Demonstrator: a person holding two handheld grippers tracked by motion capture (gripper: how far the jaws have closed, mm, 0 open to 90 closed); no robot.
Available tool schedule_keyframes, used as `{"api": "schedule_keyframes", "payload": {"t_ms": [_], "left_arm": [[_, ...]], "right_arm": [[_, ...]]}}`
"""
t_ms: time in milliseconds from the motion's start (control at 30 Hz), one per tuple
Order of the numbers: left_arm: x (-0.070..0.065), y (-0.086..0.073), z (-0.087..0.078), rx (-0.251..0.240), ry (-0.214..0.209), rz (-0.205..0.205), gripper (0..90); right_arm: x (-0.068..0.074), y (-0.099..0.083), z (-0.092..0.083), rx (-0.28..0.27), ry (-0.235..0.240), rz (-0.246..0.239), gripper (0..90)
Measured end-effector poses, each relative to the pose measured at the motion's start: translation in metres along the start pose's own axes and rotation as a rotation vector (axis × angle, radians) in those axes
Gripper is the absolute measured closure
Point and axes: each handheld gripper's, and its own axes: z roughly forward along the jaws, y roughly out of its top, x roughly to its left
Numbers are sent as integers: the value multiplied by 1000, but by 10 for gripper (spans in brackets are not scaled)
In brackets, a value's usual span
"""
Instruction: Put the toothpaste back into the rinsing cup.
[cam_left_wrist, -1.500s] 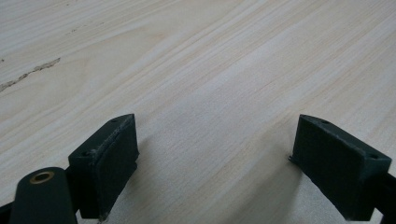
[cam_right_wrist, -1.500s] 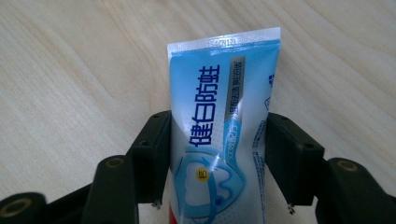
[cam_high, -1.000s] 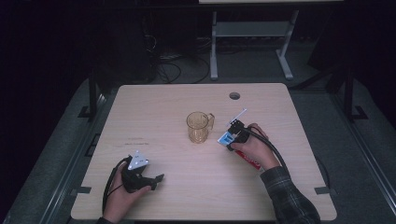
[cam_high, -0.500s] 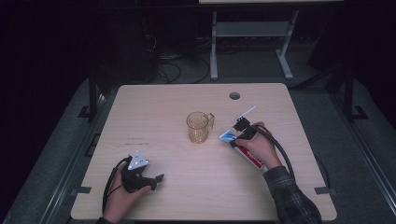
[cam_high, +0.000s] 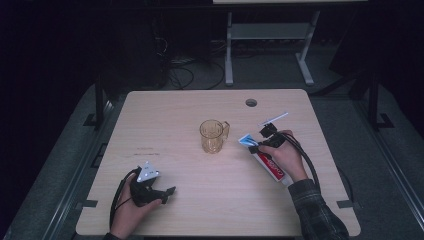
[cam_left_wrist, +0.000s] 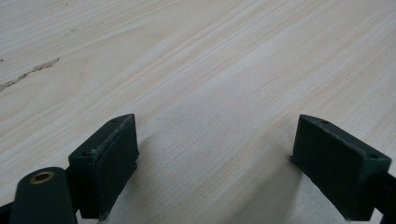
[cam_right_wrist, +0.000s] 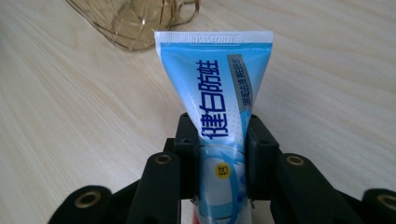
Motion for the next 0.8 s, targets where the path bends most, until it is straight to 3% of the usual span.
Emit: {"api": "schedule_keyframes", "payload": {"t_ms": [533,800], "left_arm": [[0,0,0,-1,0,-1,131],[0,0,0,-1,0,-1,131]], "right_arm": [[-9,-10,-30,-191,32,20,709],[-12,-14,-45,-257,39,26,713]]}}
